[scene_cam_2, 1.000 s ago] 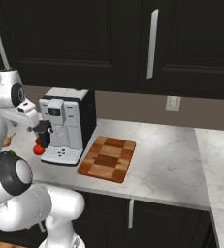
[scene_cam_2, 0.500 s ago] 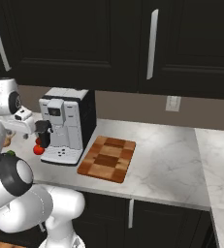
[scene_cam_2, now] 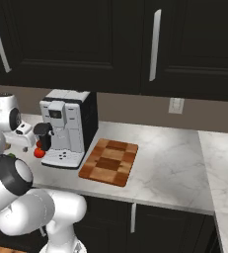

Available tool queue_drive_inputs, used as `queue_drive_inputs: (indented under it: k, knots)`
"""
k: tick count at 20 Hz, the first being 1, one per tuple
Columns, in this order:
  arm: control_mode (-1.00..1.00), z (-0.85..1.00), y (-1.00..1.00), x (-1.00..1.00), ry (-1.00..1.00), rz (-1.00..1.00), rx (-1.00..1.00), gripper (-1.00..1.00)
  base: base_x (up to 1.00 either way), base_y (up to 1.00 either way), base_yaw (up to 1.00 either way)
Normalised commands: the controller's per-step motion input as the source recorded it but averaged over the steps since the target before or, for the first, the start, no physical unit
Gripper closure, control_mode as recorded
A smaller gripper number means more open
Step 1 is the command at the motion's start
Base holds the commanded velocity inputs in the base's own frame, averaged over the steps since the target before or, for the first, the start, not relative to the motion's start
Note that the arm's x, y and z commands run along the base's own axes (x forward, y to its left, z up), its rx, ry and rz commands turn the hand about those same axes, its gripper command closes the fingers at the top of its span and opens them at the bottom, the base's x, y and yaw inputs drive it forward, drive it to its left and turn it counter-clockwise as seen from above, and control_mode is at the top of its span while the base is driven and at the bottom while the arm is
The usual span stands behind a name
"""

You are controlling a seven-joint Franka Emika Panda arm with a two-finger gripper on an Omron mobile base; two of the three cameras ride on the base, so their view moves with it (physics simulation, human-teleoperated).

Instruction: Place the avocado, onion, tomato, and bell pepper on the cutting board.

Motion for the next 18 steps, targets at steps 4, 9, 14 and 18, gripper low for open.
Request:
queue_drive_inputs:
  k: [4,9,14,18]
  knots:
    - [-1.0,-0.09,0.13,0.13,0.0,0.02,0.01,-1.0,0.0,0.0,0.0]
    - [-1.0,-0.07,0.2,0.24,0.0,0.0,0.03,-1.0,0.0,0.0,0.0]
    - [-1.0,-0.05,0.33,0.22,0.0,0.0,0.01,-1.0,0.0,0.0,0.0]
    - [-1.0,-0.11,0.45,0.0,0.0,0.0,0.0,-1.0,0.0,0.0,0.0]
